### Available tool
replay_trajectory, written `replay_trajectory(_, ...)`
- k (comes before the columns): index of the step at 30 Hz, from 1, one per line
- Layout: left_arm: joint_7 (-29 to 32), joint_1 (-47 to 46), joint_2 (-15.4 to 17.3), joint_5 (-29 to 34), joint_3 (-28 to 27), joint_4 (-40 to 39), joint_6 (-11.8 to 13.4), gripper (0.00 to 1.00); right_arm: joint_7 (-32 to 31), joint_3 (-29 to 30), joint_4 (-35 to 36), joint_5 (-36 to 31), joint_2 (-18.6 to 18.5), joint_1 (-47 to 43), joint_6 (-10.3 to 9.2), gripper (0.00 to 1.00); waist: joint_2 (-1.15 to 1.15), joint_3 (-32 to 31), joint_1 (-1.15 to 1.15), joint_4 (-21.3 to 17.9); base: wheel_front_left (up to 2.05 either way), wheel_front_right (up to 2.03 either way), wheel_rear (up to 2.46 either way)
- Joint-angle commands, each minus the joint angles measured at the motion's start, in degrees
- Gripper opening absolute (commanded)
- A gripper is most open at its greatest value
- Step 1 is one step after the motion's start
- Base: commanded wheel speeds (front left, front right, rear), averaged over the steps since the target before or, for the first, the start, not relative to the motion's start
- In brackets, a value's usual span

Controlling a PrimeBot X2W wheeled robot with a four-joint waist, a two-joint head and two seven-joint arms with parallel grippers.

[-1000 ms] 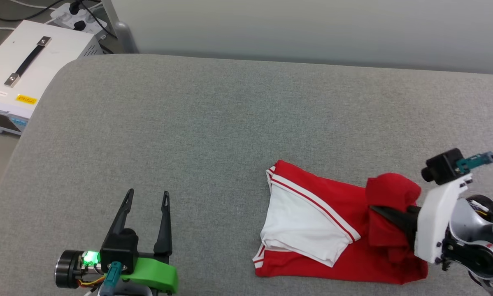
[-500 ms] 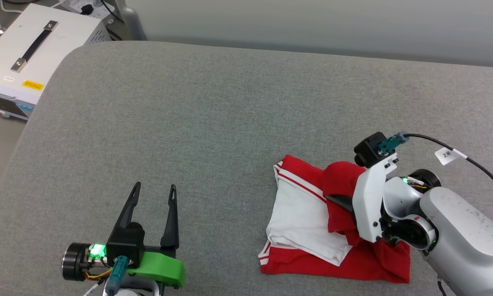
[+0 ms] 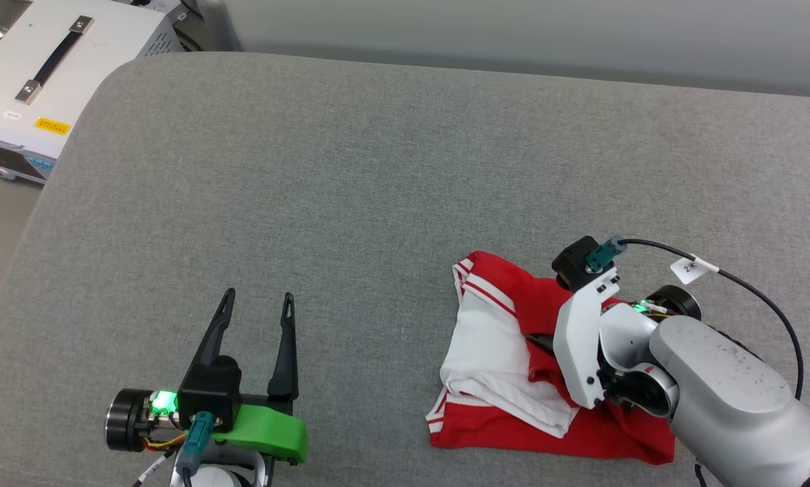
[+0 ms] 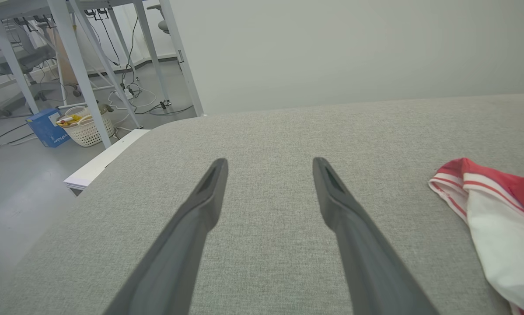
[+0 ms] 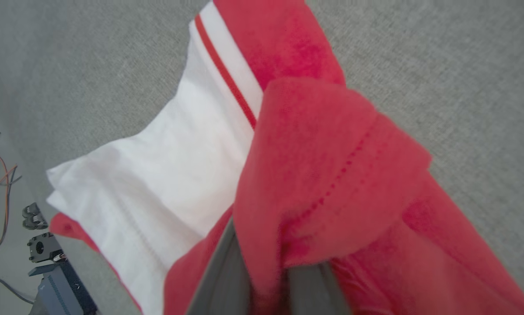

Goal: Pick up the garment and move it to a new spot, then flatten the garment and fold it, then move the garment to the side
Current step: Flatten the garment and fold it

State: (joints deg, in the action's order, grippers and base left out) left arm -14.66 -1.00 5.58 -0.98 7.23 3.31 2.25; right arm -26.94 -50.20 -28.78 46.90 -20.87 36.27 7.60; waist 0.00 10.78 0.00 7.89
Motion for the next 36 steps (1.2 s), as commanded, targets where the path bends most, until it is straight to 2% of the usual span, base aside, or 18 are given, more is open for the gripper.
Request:
replay_trajectory(1,-0.34,-0.8,-0.1,0.19,0.01,0.2,-0.09,1.0,1.05,-0.79,-0.95,-0.07,-0.3,0.25,-0.11,1.0,0.0,-0.31,0.0,-0.14,0.0,0.0,0.0)
replay_trajectory(5,-0.34,-0.17,0.17,0.22,-0.17,0.45,-0.07,1.0,5.81,-0.8,1.48,0.57,-1.82,0.41,-0.11,1.0,0.0,-1.52,0.0,-0.55,0.0,0.0,0.0)
replay_trajectory(10,-0.34,1.07,0.6,0.2,-0.57,0.43,0.1,1.0,13.86,2.57,6.26,-0.71,-5.1,-0.68,-0.11,1.0,0.0,-3.15,0.0,-1.55,0.0,0.0,0.0)
replay_trajectory(15,-0.34,2.19,0.88,0.31,-0.61,0.26,0.19,1.0,19.32,8.98,10.54,-3.92,-7.31,-3.32,-0.11,1.0,0.0,-4.47,0.0,-2.89,0.0,0.0,0.0)
replay_trajectory(19,-0.34,2.81,1.05,0.37,-0.37,0.4,0.05,1.0,24.3,16.69,12.36,-8.65,-7.68,-6.78,-0.11,1.0,0.0,-5.61,0.0,-3.59,0.0,0.0,0.0)
replay_trajectory(24,-0.34,3.46,1.32,0.42,-0.27,0.55,0.09,1.0,31.47,27.79,13.56,-17.36,-5.27,-12.52,-0.11,1.0,0.0,-6.88,0.0,-4.26,0.0,0.0,0.0)
replay_trajectory(28,-0.34,4.11,1.51,0.43,-0.26,0.53,0.22,1.0,37.33,36.31,14.92,-26.73,-1.88,-17.61,-0.11,1.0,0.0,-7.8,0.0,-4.85,0.0,0.0,0.0)
replay_trajectory(33,-0.34,4.63,1.67,0.59,-0.06,0.37,0.45,1.0,41.07,45.29,18.67,-37.63,3.56,-24.07,-0.11,1.0,0.0,-8.42,0.0,-5.36,0.0,0.0,0.0)
replay_trajectory(36,-0.34,4.81,1.81,0.66,0.08,0.33,0.54,1.0,41.69,49.16,21.09,-40.03,7.98,-27.8,-0.11,1.0,0.0,-8.79,0.0,-5.44,0.0,0.0,0.0)
